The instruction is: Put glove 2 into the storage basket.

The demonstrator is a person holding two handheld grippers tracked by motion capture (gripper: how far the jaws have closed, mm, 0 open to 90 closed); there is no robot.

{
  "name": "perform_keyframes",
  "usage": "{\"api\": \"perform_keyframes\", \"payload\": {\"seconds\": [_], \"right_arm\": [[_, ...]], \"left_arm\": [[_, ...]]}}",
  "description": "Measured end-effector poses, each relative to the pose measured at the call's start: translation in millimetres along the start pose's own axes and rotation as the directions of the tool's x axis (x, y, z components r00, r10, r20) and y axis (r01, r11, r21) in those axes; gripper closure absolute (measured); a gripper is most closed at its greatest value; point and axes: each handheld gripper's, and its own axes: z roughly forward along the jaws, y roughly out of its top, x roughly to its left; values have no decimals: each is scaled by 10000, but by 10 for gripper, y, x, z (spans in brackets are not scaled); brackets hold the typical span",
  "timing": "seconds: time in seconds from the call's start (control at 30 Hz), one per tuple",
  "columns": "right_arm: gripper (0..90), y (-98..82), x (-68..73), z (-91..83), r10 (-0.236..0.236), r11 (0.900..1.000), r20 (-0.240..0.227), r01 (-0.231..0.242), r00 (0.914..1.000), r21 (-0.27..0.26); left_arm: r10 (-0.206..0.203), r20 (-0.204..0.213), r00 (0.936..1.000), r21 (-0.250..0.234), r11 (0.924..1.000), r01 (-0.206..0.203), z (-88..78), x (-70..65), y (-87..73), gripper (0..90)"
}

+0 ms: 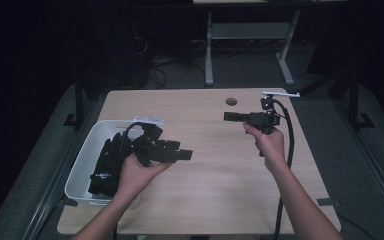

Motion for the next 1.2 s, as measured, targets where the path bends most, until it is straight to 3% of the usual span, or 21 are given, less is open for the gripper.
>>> {"api": "perform_keyframes", "payload": {"seconds": [0.67,1.2], "right_arm": [[358,-217,-278,-363,416,9986,230,-408,9989,-348],[355,-455,-500,-546,791,9964,421,-777,9960,-331]], "left_arm": [[64,482,9988,338,9994,-80,276,-133,-16,293],[28,669,9978,559,9984,-65,460,-184,-69,290]]}}
